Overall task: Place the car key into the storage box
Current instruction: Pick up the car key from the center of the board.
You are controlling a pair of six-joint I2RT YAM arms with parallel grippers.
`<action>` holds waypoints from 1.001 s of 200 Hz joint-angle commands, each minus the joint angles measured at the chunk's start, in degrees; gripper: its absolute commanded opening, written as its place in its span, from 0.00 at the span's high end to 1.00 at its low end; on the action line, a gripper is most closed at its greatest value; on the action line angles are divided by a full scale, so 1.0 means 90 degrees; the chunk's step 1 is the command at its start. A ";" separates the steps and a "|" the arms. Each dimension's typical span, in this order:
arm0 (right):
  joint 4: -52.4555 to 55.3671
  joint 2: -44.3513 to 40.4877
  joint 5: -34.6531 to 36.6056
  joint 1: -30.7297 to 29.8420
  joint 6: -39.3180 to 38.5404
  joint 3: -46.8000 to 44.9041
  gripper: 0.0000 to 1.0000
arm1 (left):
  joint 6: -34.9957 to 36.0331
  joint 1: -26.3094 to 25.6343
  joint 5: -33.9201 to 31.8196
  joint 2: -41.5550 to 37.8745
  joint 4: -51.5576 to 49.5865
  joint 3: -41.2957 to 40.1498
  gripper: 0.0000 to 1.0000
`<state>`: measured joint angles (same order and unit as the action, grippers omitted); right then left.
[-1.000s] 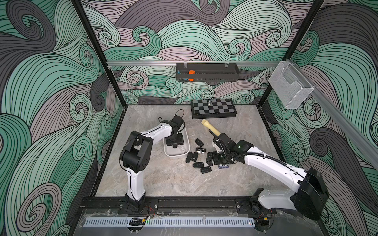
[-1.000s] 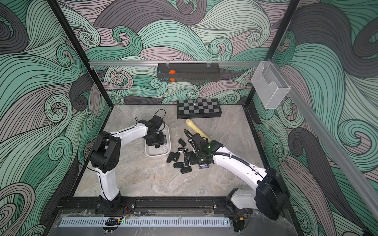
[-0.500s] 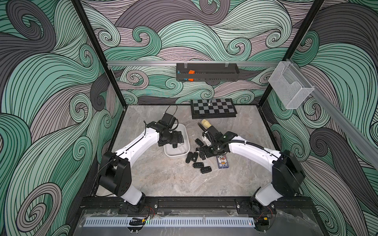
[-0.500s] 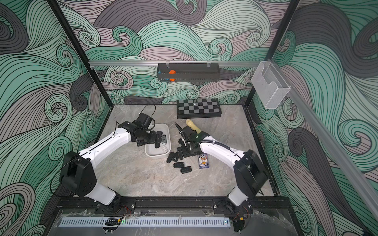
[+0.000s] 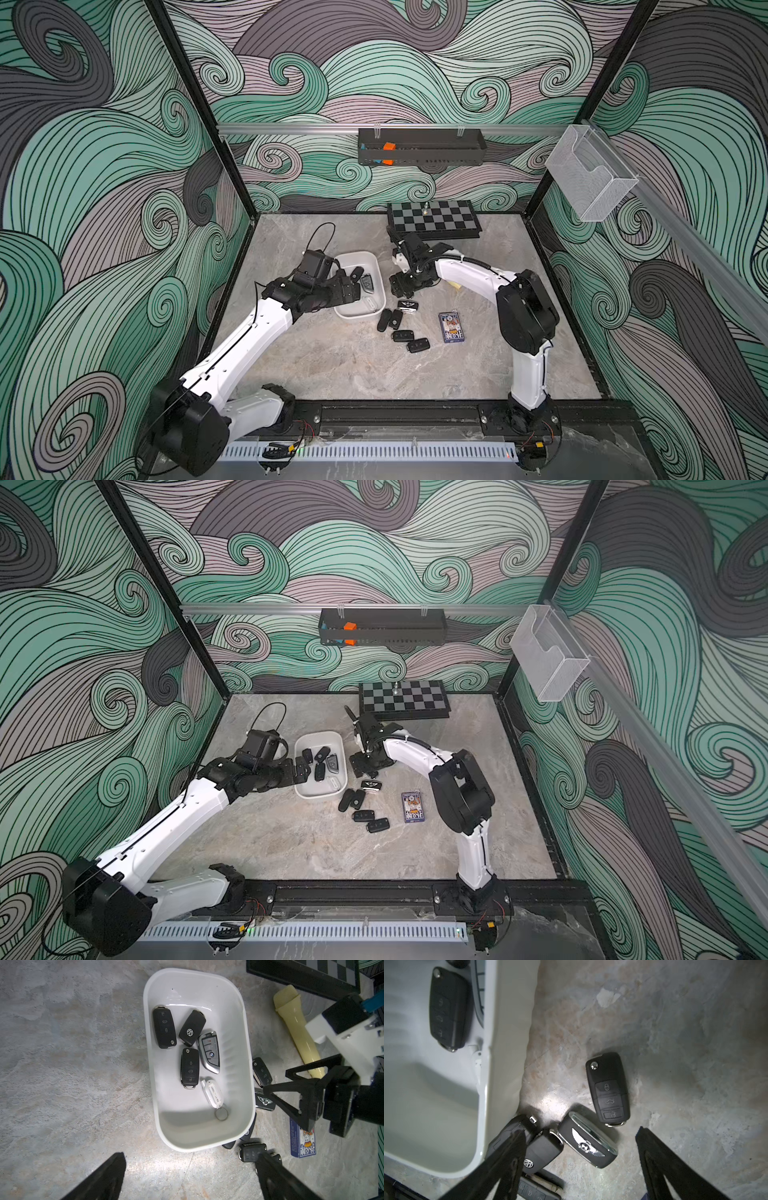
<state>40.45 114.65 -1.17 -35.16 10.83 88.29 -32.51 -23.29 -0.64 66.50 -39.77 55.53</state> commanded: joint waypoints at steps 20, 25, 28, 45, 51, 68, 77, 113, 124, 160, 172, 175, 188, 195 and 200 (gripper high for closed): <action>0.0236 0.0501 -0.0052 0.0058 -0.0449 0.0530 0.18 | -0.0011 0.0241 0.0138 -0.0059 0.0257 0.0101 0.01; 0.0242 0.0540 -0.0016 0.0056 -0.0459 0.0554 0.18 | 0.0006 0.0258 0.0190 -0.0080 0.0270 0.0084 0.01; 0.0242 0.0558 0.0002 0.0056 -0.0466 0.0565 0.18 | 0.0022 0.0263 0.0222 -0.0091 0.0277 0.0073 0.01; 0.0256 0.0687 0.0150 0.0056 -0.0498 0.0628 0.19 | 0.0058 0.0299 0.0275 -0.0178 0.0313 -0.0033 0.01; 0.0265 0.0738 0.0202 0.0057 -0.0506 0.0653 0.19 | 0.0058 0.0313 0.0293 -0.0205 0.0315 -0.0072 0.01; 0.0289 0.0828 0.0289 0.0057 -0.0548 0.0676 0.21 | 0.0055 0.0385 0.0381 -0.0249 0.0348 -0.0179 0.01; 0.0299 0.0860 0.0307 0.0057 -0.0559 0.0678 0.21 | 0.0021 0.0411 0.0420 -0.0260 0.0373 -0.0235 0.01; 0.0308 0.0962 0.0308 0.0055 -0.0598 0.0606 0.28 | -0.0094 0.0494 0.0550 -0.0317 0.0452 -0.0338 0.01; 0.0311 0.0981 0.0319 0.0050 -0.0589 0.0591 0.30 | -0.0080 0.0515 0.0550 -0.0328 0.0436 -0.0344 0.01; 0.0310 0.1021 0.0349 0.0051 -0.0513 0.0476 0.41 | -0.0098 0.0611 0.0532 -0.0395 0.0396 -0.0397 0.01; 0.0319 0.1042 0.0392 0.0050 -0.0487 0.0459 0.45 | -0.0144 0.0642 0.0550 -0.0407 0.0416 -0.0431 0.01; 0.0323 0.1055 0.0393 0.0055 -0.0474 0.0462 0.46 | -0.0154 0.0644 0.0559 -0.0424 0.0426 -0.0435 0.01; 0.0357 0.1094 0.0435 0.0049 -0.0443 0.0463 0.48 | -0.0186 0.0674 0.0584 -0.0443 0.0434 -0.0465 0.01; 0.0361 0.1115 0.0438 0.0050 -0.0432 0.0463 0.49 | -0.0203 0.0692 0.0599 -0.0455 0.0434 -0.0476 0.01; 0.0368 0.1110 0.0421 0.0054 -0.0418 0.0463 0.50 | -0.0206 0.0693 0.0609 -0.0463 0.0434 -0.0485 0.01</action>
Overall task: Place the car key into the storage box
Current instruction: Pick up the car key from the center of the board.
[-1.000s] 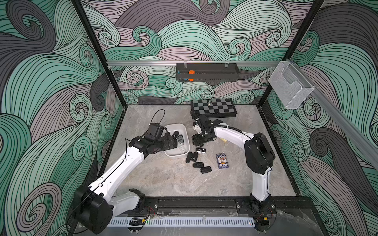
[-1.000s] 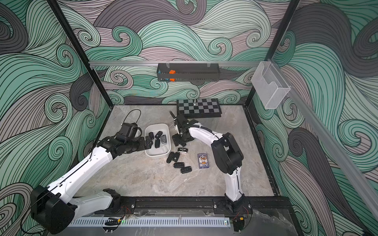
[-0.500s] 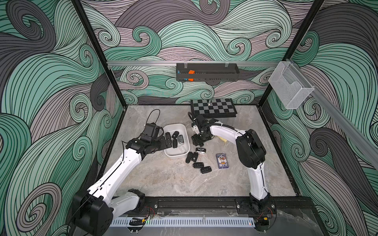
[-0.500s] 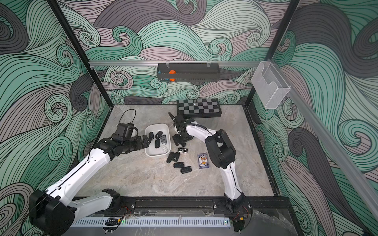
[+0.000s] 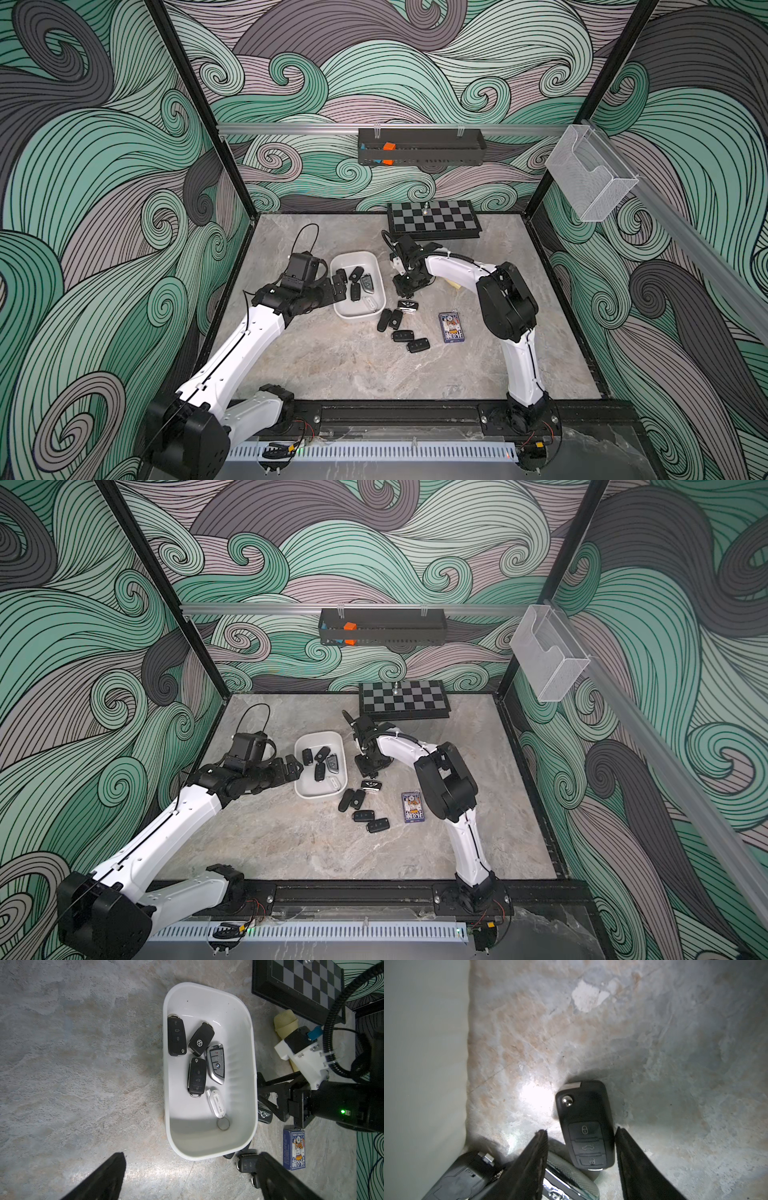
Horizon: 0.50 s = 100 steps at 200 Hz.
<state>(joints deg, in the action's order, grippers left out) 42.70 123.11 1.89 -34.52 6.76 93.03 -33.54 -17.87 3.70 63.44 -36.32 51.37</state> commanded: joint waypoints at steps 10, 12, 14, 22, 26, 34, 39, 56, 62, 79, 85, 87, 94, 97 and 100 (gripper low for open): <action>0.0121 0.0189 0.0090 -0.0018 0.0062 -0.0064 0.52 | -0.0092 0.0111 0.0135 -0.0142 0.0050 -0.0033 0.01; 0.0122 0.0189 0.0092 -0.0018 0.0067 -0.0064 0.52 | -0.0092 0.0113 0.0135 -0.0144 0.0051 -0.0034 0.01; 0.0127 0.0193 0.0090 -0.0013 0.0076 -0.0064 0.52 | -0.0092 0.0118 0.0138 -0.0144 0.0043 -0.0034 0.01; 0.0129 0.0205 0.0098 -0.0017 0.0097 -0.0064 0.54 | -0.0101 0.0133 0.0135 -0.0172 0.0044 -0.0044 0.01; 0.0129 0.0203 0.0102 -0.0013 0.0106 -0.0056 0.55 | -0.0102 0.0147 0.0135 -0.0174 0.0033 -0.0053 0.01; 0.0143 0.0215 0.0130 -0.0014 0.0125 -0.0048 0.57 | -0.0110 0.0157 0.0144 -0.0196 0.0035 -0.0058 0.01; 0.0150 0.0222 0.0157 -0.0017 0.0136 -0.0039 0.59 | -0.0111 0.0176 0.0144 -0.0212 0.0046 -0.0067 0.01; 0.0174 0.0202 0.0178 -0.0014 0.0175 -0.0025 0.64 | -0.0140 0.0213 0.0164 -0.0247 0.0046 -0.0095 0.01; 0.0184 0.0173 0.0158 -0.0006 0.0168 -0.0020 0.66 | -0.0150 0.0220 0.0174 -0.0251 0.0050 -0.0105 0.01; 0.0201 0.0055 0.0132 -0.0003 0.0217 0.0004 0.68 | -0.0172 0.0252 0.0184 -0.0265 0.0060 -0.0122 0.01; 0.0216 -0.0008 0.0130 -0.0011 0.0239 0.0014 0.69 | -0.0170 0.0268 0.0194 -0.0262 0.0060 -0.0125 0.01; 0.0222 -0.0032 0.0124 -0.0007 0.0248 0.0022 0.69 | -0.0170 0.0277 0.0194 -0.0262 0.0060 -0.0130 0.01; 0.0227 -0.0119 0.0108 -0.0008 0.0271 0.0042 0.69 | -0.0160 0.0295 0.0199 -0.0262 0.0060 -0.0132 0.01; 0.0243 -0.0156 0.0098 -0.0006 0.0280 0.0051 0.69 | -0.0160 0.0307 0.0198 -0.0261 0.0058 -0.0127 0.01; 0.0252 -0.0197 0.0084 -0.0003 0.0292 0.0061 0.69 | -0.0160 0.0319 0.0203 -0.0262 0.0058 -0.0132 0.01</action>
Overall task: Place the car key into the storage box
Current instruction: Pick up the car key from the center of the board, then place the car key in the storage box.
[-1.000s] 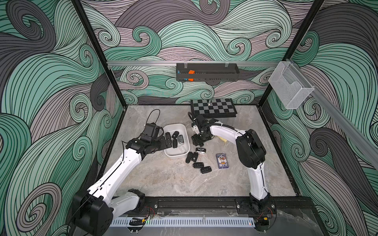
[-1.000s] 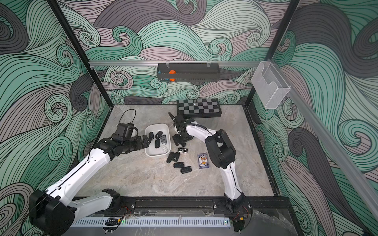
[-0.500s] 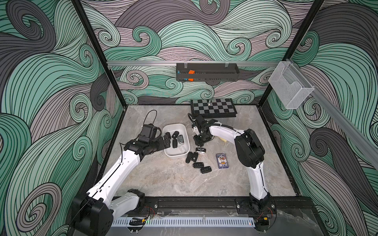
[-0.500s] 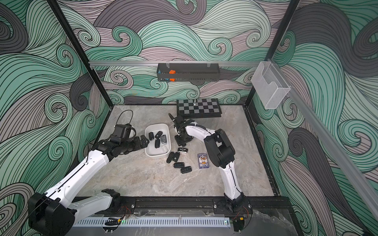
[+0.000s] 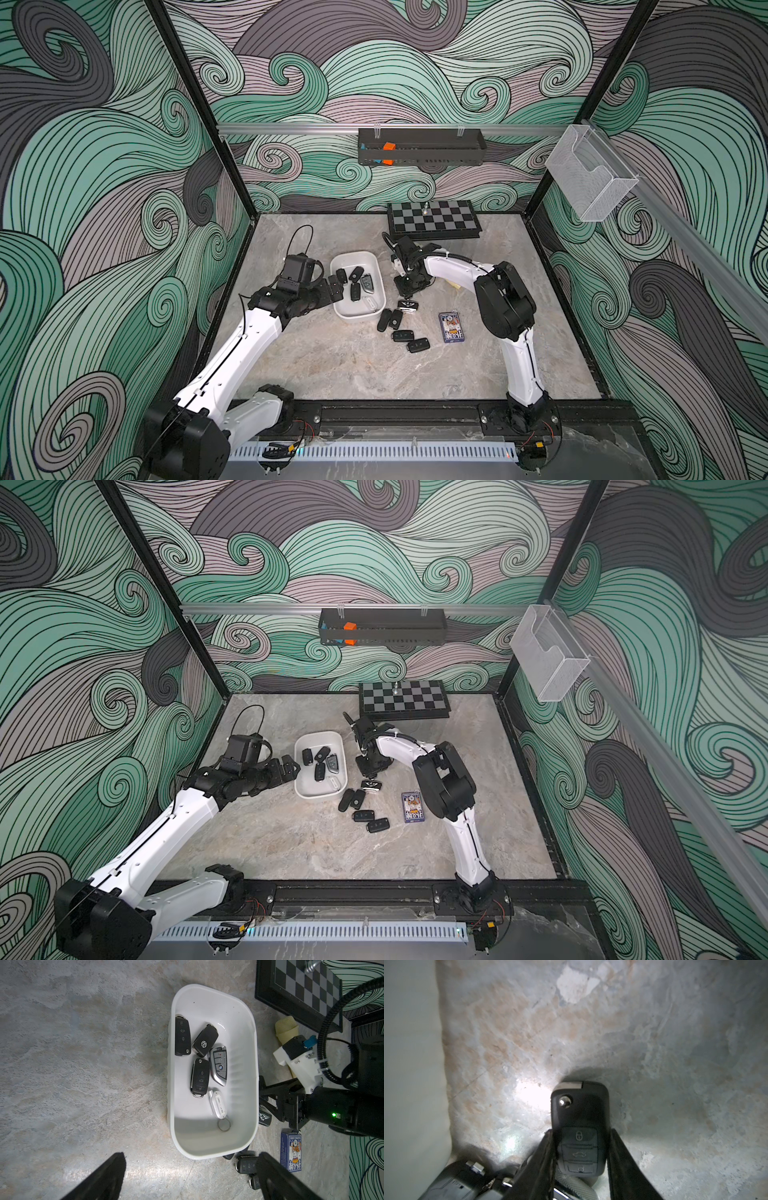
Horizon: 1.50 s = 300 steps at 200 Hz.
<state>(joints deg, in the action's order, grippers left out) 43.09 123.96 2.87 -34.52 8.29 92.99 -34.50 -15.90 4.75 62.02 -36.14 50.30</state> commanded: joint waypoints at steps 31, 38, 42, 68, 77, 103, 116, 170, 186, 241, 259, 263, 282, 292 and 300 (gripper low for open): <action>0.0375 -0.0725 -0.0149 0.0002 0.0290 0.0154 0.69 | -0.0077 0.0284 0.0259 -0.0057 0.0091 -0.0056 0.01; 0.0400 -0.0842 -0.0186 0.0003 0.0372 0.0146 0.69 | -0.0110 0.0335 0.0279 -0.0022 0.0071 -0.0076 0.01; 0.0413 -0.0900 -0.0216 -0.0002 0.0413 0.0138 0.69 | -0.0121 0.0367 0.0312 -0.0018 0.0081 -0.0088 0.01; 0.0459 -0.1311 -0.0523 -0.0008 0.0760 0.0079 0.69 | -0.0112 0.0506 0.0479 0.0044 0.0259 -0.0244 0.01; 0.0456 -0.1451 -0.0674 -0.0012 0.0919 0.0061 0.69 | -0.0126 0.0531 0.0533 0.0061 0.0351 -0.0312 0.01; 0.0451 -0.1792 -0.1050 -0.0088 0.1407 0.0029 0.69 | -0.0209 0.0561 0.0727 0.0144 0.0703 -0.0518 0.01; 0.0386 -0.1904 -0.1190 -0.0208 0.1608 0.0019 0.69 | -0.0237 0.0566 0.0815 0.0229 0.0810 -0.0573 0.01; -0.0226 -0.1787 -0.1401 -0.1048 0.2302 0.0165 0.68 | -0.0311 0.0949 0.1386 0.0884 0.1219 -0.0448 0.01; -0.0349 -0.1553 -0.1402 -0.1289 0.2478 0.0343 0.69 | -0.0411 0.1192 0.1617 0.1120 0.1337 -0.0357 0.01; -0.0912 -0.0530 -0.1228 -0.1772 0.3159 0.0813 0.69 | -0.0759 0.1763 0.1993 0.1704 0.1708 -0.0179 0.01; -0.0912 -0.0134 -0.1060 -0.1884 0.3220 0.1130 0.69 | -0.0805 0.1859 0.2059 0.1762 0.1718 -0.0156 0.01; -0.0911 -0.0051 -0.1050 -0.1896 0.3258 0.1197 0.69 | -0.0805 0.1877 0.2069 0.1771 0.1707 -0.0144 0.01; -0.0914 0.0290 -0.0938 -0.1926 0.3491 0.1493 0.69 | -0.0826 0.1921 0.2067 0.1715 0.1670 -0.0181 0.01; -0.0915 0.0474 -0.0872 -0.1921 0.3582 0.1655 0.69 | -0.0827 0.1935 0.2060 0.1669 0.1651 -0.0215 0.01; -0.0913 0.0613 -0.0814 -0.1934 0.3642 0.1797 0.69 | -0.0834 0.1942 0.2067 0.1638 0.1641 -0.0237 0.01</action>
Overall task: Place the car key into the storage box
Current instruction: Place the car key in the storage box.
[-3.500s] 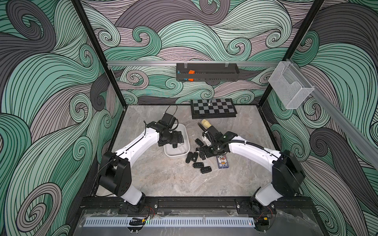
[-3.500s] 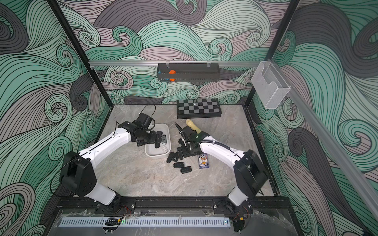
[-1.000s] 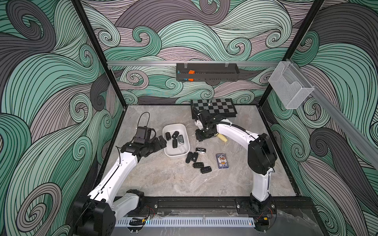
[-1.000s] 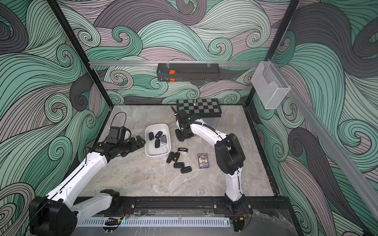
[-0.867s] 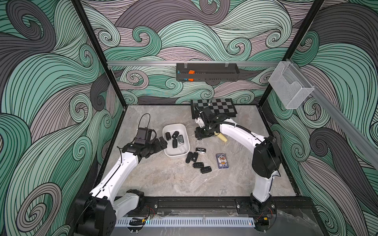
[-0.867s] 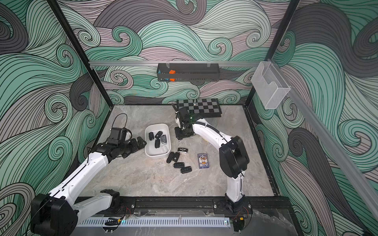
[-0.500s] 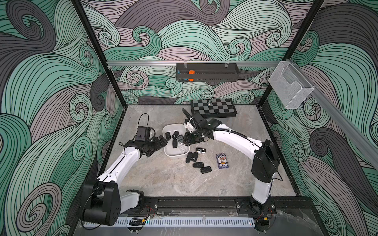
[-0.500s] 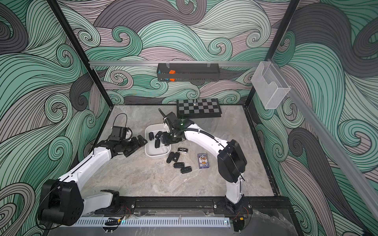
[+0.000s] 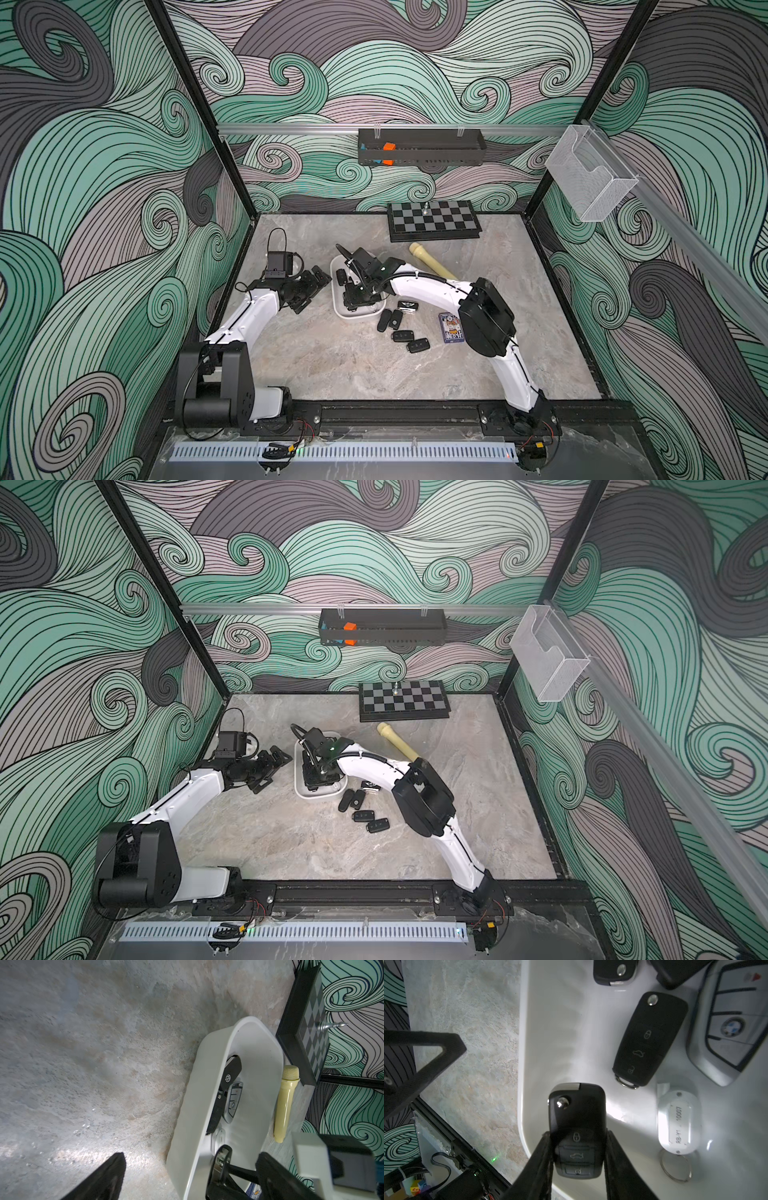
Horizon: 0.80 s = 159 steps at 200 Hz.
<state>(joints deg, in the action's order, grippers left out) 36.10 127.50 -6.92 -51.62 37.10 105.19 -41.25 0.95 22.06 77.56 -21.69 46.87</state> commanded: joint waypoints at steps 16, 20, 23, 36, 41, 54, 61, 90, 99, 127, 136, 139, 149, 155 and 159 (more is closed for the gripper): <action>-0.0103 0.0493 0.0364 -0.0040 0.0553 0.0759 0.68 | -0.0074 0.0087 0.0155 -0.0146 0.0017 0.0095 0.01; -0.0096 0.0562 0.0380 -0.0046 0.0586 0.0839 0.68 | -0.0080 0.0086 0.0161 -0.0162 0.0013 0.0082 0.01; -0.0070 0.0618 0.0382 -0.0039 0.0606 0.0904 0.68 | -0.0075 0.0089 0.0170 -0.0163 0.0000 0.0077 0.01; 0.0017 0.0838 0.0449 -0.0046 0.0652 0.1178 0.68 | -0.0074 0.0108 0.0194 -0.0205 -0.0019 0.0057 0.01; 0.0097 0.0919 0.0497 -0.0046 0.0678 0.1284 0.68 | -0.0074 0.0109 0.0194 -0.0221 -0.0013 0.0047 0.01; 0.0161 0.1084 0.0598 -0.0046 0.0704 0.1422 0.68 | -0.0068 0.0124 0.0195 -0.0254 -0.0017 0.0036 0.01; 0.0178 0.1147 0.0640 -0.0046 0.0743 0.1465 0.68 | -0.0060 0.0140 0.0195 -0.0258 -0.0021 0.0044 0.01; 0.0259 0.1314 0.0810 -0.0046 0.0858 0.1553 0.66 | -0.0008 0.0173 0.0198 -0.0275 -0.0013 0.0066 0.01; 0.0297 0.1366 0.0840 -0.0046 0.0862 0.1602 0.65 | -0.0006 0.0178 0.0205 -0.0261 -0.0004 0.0068 0.01; 0.0353 0.1482 0.0801 -0.0046 0.0858 0.1679 0.61 | 0.0004 0.0196 0.0205 -0.0235 0.0017 0.0077 0.01; 0.0354 0.1495 0.0791 -0.0046 0.0858 0.1680 0.59 | 0.0007 0.0189 0.0205 -0.0216 0.0025 0.0067 0.01; 0.0363 0.1497 0.0791 -0.0046 0.0858 0.1684 0.59 | 0.0004 0.0196 0.0205 -0.0218 0.0030 0.0070 0.01; 0.0364 0.1498 0.0795 -0.0046 0.0848 0.1691 0.57 | 0.0004 0.0197 0.0214 -0.0186 0.0053 0.0068 0.01; 0.0363 0.1492 0.0794 -0.0046 0.0840 0.1706 0.56 | 0.0004 0.0190 0.0231 -0.0176 0.0070 0.0063 0.01; 0.0364 0.1488 0.0803 -0.0046 0.0822 0.1714 0.54 | 0.0004 0.0197 0.0239 -0.0163 0.0089 0.0059 0.01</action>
<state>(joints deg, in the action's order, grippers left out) 38.39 140.55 -0.69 -51.94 43.53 119.04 -41.65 2.28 23.22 76.25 -21.74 46.87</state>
